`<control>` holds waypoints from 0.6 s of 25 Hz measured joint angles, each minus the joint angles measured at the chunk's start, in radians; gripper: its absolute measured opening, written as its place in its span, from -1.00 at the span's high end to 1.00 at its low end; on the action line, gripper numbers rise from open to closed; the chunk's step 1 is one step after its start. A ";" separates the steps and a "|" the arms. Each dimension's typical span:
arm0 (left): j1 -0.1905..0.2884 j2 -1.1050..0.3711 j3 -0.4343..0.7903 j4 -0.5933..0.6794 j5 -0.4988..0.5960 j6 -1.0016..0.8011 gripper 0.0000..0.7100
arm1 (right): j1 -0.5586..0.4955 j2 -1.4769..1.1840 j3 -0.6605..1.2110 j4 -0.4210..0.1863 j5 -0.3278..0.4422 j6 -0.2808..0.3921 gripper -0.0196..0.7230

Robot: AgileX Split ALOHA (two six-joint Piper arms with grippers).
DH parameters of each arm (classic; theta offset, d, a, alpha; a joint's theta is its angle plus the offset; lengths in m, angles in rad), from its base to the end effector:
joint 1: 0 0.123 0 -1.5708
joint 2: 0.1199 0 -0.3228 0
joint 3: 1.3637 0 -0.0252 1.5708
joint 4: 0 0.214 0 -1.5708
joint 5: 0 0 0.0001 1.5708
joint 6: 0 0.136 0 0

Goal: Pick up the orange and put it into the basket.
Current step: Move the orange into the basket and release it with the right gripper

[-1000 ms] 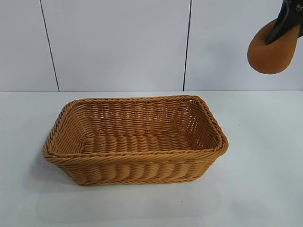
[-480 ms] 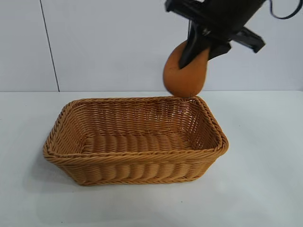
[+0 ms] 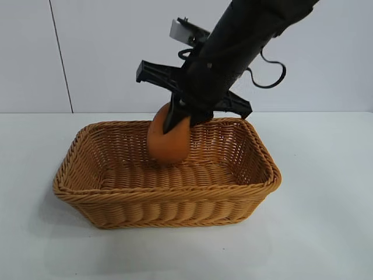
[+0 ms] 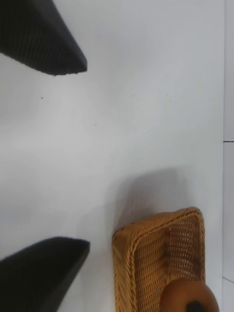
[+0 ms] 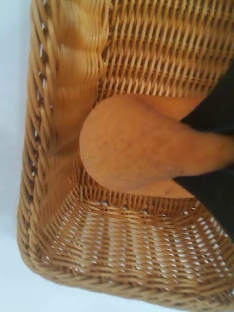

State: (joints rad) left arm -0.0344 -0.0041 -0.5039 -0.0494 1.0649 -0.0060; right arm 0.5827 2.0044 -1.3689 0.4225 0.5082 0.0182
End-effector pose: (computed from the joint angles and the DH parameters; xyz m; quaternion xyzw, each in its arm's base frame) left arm -0.0366 -0.0046 0.2396 0.0132 0.8519 -0.0352 0.5224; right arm 0.3485 0.2622 0.1941 -0.1181 0.9503 0.2123 0.1945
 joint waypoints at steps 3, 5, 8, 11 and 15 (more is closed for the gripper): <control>0.000 0.000 0.000 0.000 0.000 0.000 -0.80 | 0.000 0.036 0.000 0.010 0.000 0.000 0.83; 0.000 0.000 0.000 0.000 0.000 0.000 -0.80 | 0.000 0.041 0.000 0.011 0.010 -0.001 0.81; 0.000 0.000 0.001 0.000 0.000 0.000 -0.80 | 0.000 0.041 -0.001 0.014 0.017 -0.001 0.38; 0.000 0.000 0.001 0.000 0.000 0.000 -0.80 | 0.000 0.041 -0.004 0.010 0.055 -0.001 -0.37; 0.000 0.000 0.001 0.000 0.000 0.000 -0.80 | 0.000 0.018 -0.038 -0.053 0.142 0.000 -0.75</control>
State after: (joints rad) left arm -0.0344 -0.0041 -0.5027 -0.0494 1.0649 -0.0060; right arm 0.5827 2.0221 -1.4073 0.3695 0.6505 0.0178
